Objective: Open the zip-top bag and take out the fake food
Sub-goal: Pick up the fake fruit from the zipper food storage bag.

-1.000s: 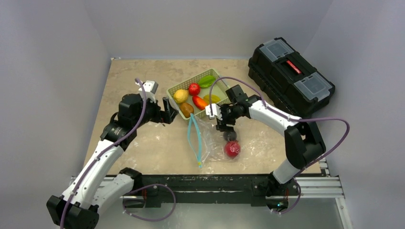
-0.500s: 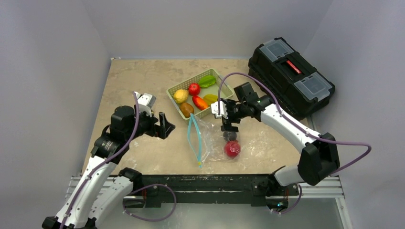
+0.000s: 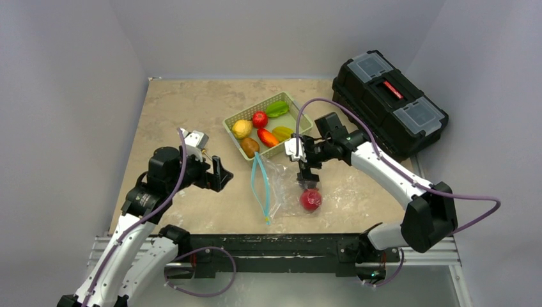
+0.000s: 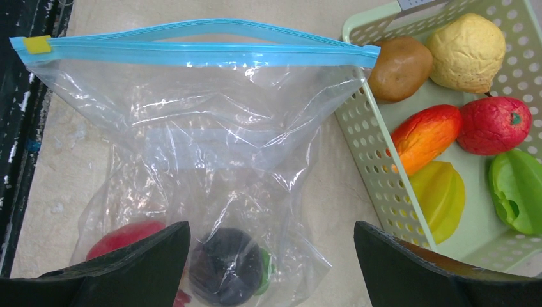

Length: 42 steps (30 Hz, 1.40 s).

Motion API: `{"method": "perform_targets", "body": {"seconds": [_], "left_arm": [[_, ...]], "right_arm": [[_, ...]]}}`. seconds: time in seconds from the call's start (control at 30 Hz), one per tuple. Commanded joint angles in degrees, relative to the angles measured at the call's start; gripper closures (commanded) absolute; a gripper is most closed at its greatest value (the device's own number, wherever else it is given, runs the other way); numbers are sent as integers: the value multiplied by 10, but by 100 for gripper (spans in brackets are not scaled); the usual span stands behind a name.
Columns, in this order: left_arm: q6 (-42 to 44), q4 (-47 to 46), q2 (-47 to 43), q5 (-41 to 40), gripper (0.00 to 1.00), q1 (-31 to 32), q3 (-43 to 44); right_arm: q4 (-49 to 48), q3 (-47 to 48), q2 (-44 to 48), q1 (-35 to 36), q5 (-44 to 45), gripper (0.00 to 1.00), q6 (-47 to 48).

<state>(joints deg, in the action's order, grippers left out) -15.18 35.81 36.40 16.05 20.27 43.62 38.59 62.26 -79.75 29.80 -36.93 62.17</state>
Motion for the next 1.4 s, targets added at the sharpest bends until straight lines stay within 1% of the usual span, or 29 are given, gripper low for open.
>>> {"method": "perform_targets", "body": {"seconds": [0.0,0.23,1.37], "left_arm": [[12,-6,-5,3,0,-3,0],[8,-9,-5,7,0,-3,-2],[4,-14,-7,15,0,-4,-5]], "right_arm": [[-6,-13,17,-3,-36,1,5],[-10,-20,21,-4,-54,1,1],[-9,-27,28,-5,-64,1,12]]}}
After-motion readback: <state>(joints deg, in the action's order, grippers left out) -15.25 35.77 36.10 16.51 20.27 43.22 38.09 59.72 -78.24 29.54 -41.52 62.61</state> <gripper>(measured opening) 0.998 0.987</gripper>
